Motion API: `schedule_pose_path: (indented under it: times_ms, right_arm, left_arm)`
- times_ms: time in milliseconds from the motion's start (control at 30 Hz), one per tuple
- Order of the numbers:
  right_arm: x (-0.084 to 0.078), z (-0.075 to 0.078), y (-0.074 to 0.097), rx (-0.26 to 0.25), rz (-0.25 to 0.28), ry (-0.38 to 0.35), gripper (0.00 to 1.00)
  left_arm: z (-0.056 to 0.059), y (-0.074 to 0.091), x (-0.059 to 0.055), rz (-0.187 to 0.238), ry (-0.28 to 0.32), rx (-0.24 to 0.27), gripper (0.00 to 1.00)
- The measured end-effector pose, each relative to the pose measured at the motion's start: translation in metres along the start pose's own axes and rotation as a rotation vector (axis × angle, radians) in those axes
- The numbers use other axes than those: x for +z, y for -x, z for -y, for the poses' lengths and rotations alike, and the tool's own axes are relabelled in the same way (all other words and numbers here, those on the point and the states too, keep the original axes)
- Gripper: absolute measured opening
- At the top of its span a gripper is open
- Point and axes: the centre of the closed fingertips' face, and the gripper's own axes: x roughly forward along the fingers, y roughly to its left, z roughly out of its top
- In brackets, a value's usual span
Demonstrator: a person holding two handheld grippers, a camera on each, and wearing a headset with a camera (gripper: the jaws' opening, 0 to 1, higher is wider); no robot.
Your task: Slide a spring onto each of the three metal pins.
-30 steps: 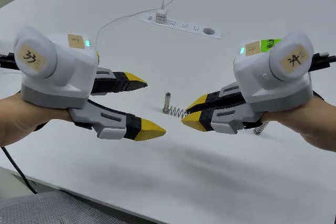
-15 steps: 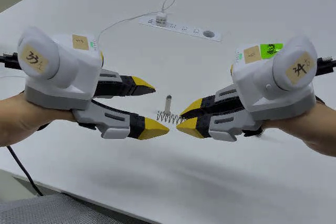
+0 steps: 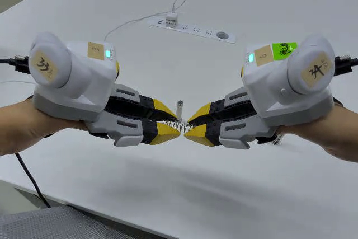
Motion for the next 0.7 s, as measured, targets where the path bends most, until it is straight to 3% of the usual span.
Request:
schedule_pose_path:
  times_ms: [100, 267, 467, 700]
  right_arm:
    - [0.0001, 0.001, 0.0001, -0.002, -0.002, 0.005, 0.1]
    - [0.0019, 0.0036, 0.0015, -0.014, -0.001, 0.014, 0.11]
    - [0.0022, 0.0032, 0.0023, -0.015, 0.009, 0.046, 0.12]
    - [-0.0016, 0.0018, 0.0024, 0.0, 0.011, 0.029, 0.16]
  left_arm:
    - [-0.0002, -0.0002, -0.0002, -0.006, -0.008, -0.004, 0.14]
    - [0.0009, -0.0004, 0.0009, -0.015, -0.078, -0.007, 0.11]
    - [0.0027, -0.0007, 0.0003, -0.019, -0.096, -0.014, 0.1]
    - [0.0044, -0.001, 0.0012, -0.018, -0.101, -0.018, 0.1]
